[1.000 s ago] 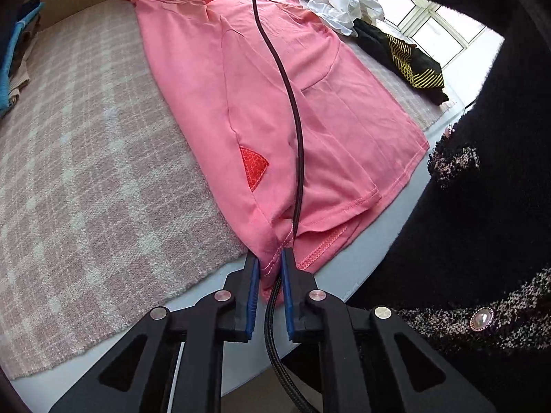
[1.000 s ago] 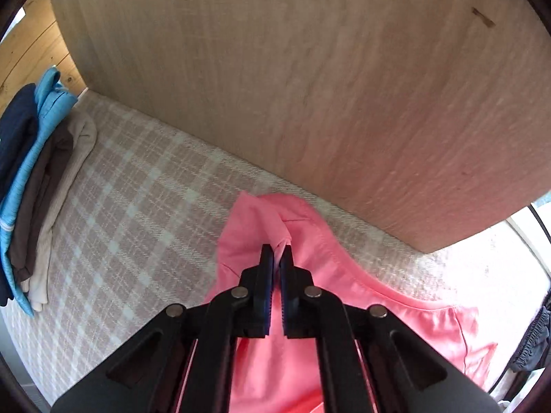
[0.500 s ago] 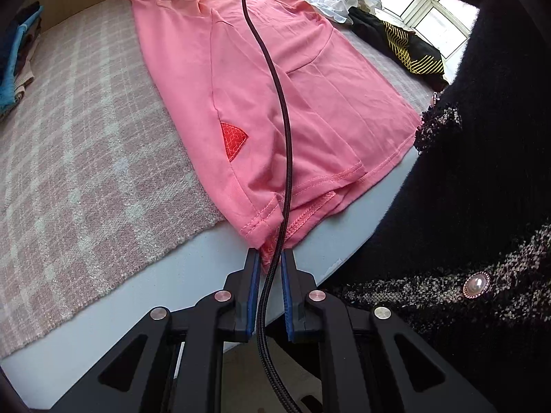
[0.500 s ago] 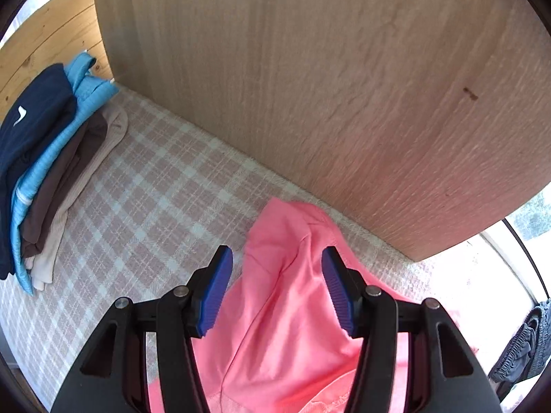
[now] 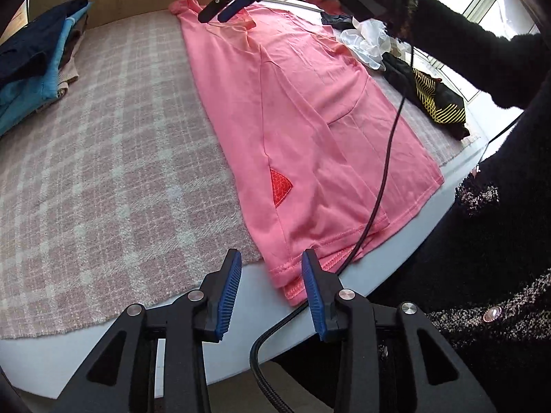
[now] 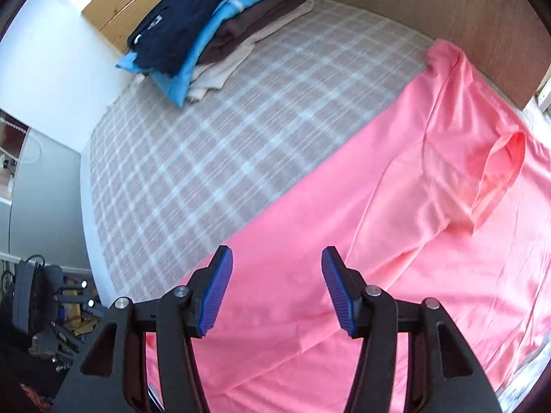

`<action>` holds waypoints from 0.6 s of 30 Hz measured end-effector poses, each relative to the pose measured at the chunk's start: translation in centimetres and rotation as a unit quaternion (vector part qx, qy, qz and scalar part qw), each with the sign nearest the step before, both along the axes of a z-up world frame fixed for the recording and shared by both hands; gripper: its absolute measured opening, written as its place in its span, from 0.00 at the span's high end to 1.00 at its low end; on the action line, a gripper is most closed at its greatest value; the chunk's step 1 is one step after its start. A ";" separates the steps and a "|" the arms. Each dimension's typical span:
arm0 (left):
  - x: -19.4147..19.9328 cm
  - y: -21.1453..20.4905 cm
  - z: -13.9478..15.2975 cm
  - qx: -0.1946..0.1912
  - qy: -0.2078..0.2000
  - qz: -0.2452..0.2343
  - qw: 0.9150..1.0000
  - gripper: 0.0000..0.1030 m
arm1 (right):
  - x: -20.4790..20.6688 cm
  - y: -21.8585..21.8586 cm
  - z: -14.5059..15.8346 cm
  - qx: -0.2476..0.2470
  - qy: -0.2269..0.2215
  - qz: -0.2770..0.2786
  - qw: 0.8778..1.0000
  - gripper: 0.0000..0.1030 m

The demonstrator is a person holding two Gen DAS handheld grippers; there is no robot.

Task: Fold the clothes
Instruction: 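Move both open grippers around to the shirt's unfolded side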

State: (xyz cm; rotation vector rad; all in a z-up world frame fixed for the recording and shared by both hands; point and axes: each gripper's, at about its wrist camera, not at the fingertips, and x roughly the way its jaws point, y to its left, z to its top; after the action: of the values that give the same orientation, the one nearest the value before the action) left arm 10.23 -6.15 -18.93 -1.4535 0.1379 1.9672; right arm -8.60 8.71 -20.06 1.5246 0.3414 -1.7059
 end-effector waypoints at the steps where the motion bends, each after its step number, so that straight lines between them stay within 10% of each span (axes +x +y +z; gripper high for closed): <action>1: -0.2 0.4 -0.6 0.001 -0.009 -0.007 1.000 0.67 | 1.6 1.0 -0.2 0.011 -0.007 0.002 1.000 0.48; 6: 2.3 0.9 0.1 -0.045 -0.012 -0.026 0.999 0.68 | 5.6 11.9 4.2 0.015 0.017 -0.099 0.995 0.48; 11: 4.6 3.5 4.2 -0.047 0.057 -0.052 0.996 0.68 | 4.4 27.0 7.9 0.024 0.078 -0.300 0.951 0.48; 18: 5.8 18.3 4.1 0.002 0.109 -0.133 0.985 0.65 | -1.6 36.5 6.6 -0.001 0.081 -0.333 0.940 0.48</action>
State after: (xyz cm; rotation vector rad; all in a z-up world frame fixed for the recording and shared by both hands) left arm 16.03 12.11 -14.86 -1.1477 0.4022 1.8966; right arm -10.17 45.23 -13.43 1.6057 -0.1201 -2.3572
